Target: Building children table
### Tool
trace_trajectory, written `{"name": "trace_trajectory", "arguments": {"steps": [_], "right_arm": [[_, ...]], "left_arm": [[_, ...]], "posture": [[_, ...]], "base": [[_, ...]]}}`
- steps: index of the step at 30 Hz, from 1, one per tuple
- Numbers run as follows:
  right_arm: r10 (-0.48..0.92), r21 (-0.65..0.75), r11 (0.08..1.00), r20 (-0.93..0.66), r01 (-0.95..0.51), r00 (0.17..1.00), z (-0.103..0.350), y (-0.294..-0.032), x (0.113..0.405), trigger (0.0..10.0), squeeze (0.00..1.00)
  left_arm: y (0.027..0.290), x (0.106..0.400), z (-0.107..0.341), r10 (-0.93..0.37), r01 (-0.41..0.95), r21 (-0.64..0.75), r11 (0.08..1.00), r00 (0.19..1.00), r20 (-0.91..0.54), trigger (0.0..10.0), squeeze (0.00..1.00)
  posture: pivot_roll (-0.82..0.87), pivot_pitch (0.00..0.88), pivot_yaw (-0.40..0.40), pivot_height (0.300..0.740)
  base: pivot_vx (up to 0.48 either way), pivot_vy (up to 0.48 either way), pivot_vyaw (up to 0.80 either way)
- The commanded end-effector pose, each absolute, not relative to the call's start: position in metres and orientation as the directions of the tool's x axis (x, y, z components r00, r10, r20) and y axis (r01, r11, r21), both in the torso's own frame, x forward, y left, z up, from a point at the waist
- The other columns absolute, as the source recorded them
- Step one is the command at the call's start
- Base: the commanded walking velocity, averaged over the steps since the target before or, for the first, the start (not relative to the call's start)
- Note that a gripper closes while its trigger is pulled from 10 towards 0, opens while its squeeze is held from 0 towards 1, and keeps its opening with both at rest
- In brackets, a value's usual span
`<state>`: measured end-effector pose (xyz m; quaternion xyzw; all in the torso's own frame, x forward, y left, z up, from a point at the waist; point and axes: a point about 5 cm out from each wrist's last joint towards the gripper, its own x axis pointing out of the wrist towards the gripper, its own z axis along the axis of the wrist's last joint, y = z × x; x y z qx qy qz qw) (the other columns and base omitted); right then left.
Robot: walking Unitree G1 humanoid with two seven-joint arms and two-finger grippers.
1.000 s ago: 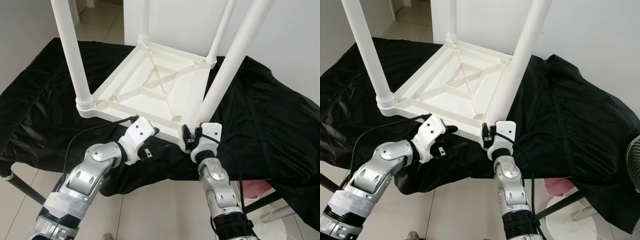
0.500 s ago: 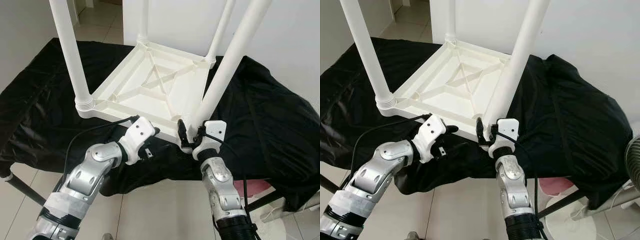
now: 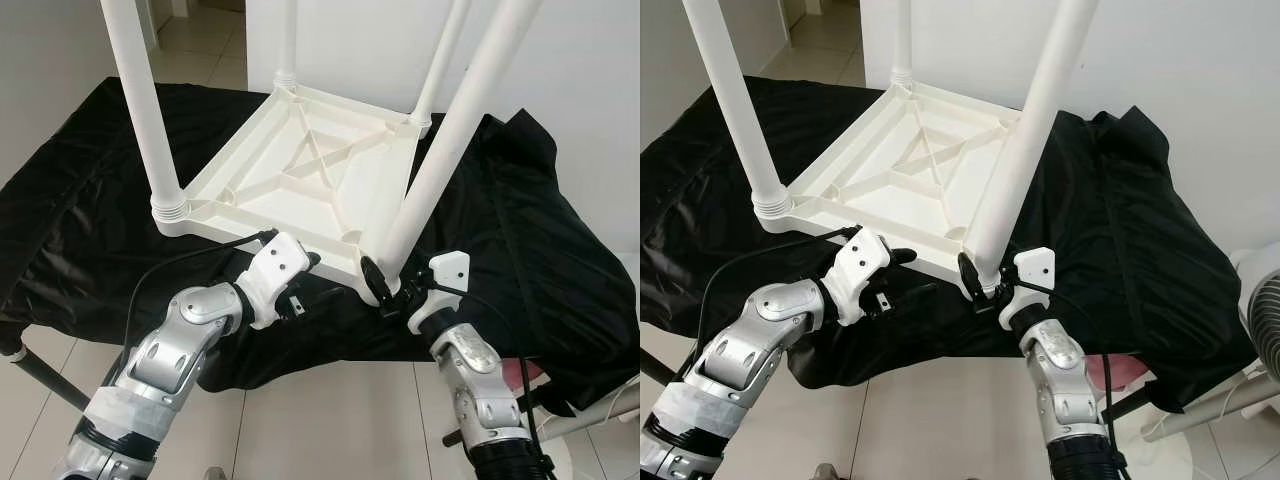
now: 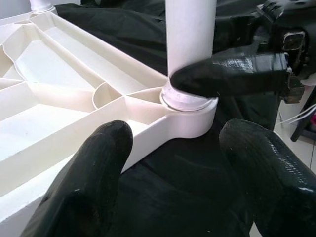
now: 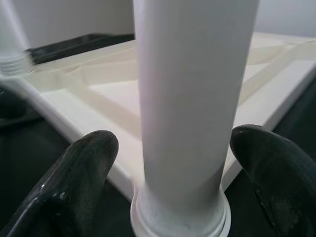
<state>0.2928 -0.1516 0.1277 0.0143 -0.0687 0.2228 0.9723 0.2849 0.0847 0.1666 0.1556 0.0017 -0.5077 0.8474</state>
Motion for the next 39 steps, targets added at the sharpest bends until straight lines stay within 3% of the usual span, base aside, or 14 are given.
{"name": "trace_trajectory", "arguments": {"steps": [1, 13, 20, 21, 22, 23, 24, 25, 39], "right_arm": [[0.455, 0.013, 0.888, 0.117, -0.460, 0.883, 0.125, -0.160, 0.296, 10.0, 0.00], [0.610, -0.037, 0.793, 0.059, -0.609, 0.791, 0.124, -0.157, 0.308, 10.0, 0.00], [0.697, -0.066, 0.716, 0.013, -0.695, 0.717, 0.124, -0.140, 0.326, 10.0, 0.00], [0.703, -0.074, 0.709, -0.002, -0.701, 0.711, 0.122, -0.139, 0.327, 4.9, 0.00], [0.703, -0.074, 0.709, -0.002, -0.701, 0.711, 0.122, -0.139, 0.327, 4.9, 0.00], [0.702, -0.068, 0.710, -0.004, -0.701, 0.712, 0.121, -0.139, 0.328, 2.7, 0.00], [0.702, -0.068, 0.710, -0.004, -0.701, 0.712, 0.121, -0.139, 0.328, 2.7, 0.00], [0.704, -0.063, 0.709, -0.007, -0.703, 0.710, 0.120, -0.139, 0.328, 0.0, 0.00], [0.706, -0.038, 0.708, 0.003, -0.705, 0.708, 0.118, -0.145, 0.331, 0.0, 0.00]], "left_arm": [[0.081, 0.279, 0.165, -0.878, 0.881, 0.249, 0.403, 0.449, -0.168, 10.0, 0.00], [0.079, 0.277, 0.165, -0.879, 0.883, 0.245, 0.400, 0.445, -0.169, 10.0, 0.00], [0.079, 0.280, 0.166, -0.875, 0.877, 0.257, 0.406, 0.454, -0.169, 10.0, 0.00], [0.080, 0.281, 0.168, -0.873, 0.875, 0.261, 0.408, 0.458, -0.168, 10.0, 0.00], [0.080, 0.281, 0.168, -0.873, 0.875, 0.261, 0.408, 0.458, -0.168, 10.0, 0.00], [0.080, 0.281, 0.169, -0.872, 0.873, 0.264, 0.411, 0.461, -0.166, 10.0, 0.00], [0.080, 0.281, 0.169, -0.872, 0.873, 0.264, 0.411, 0.461, -0.166, 10.0, 0.00], [0.081, 0.281, 0.169, -0.870, 0.871, 0.264, 0.414, 0.464, -0.165, 10.0, 0.00], [0.082, 0.283, 0.170, -0.863, 0.863, 0.262, 0.431, 0.479, -0.160, 10.0, 0.00]], "posture": [[0.03, 0.027, -0.082, 0.740], [0.03, 0.023, -0.077, 0.740], [0.04, 0.024, -0.075, 0.740], [0.05, 0.028, -0.079, 0.740], [0.05, 0.028, -0.079, 0.740], [0.05, 0.028, -0.079, 0.740], [0.05, 0.028, -0.079, 0.740], [0.05, 0.030, -0.077, 0.740], [0.05, 0.040, -0.083, 0.740]], "base": [[0.000, 0.000, 0.00], [0.000, 0.000, 0.00], [0.000, 0.000, 0.00], [0.000, 0.000, 0.00], [0.000, 0.000, 0.00], [0.000, 0.000, 0.00], [0.000, 0.000, 0.00], [0.000, 0.000, 0.00], [0.000, 0.000, 0.00]]}}
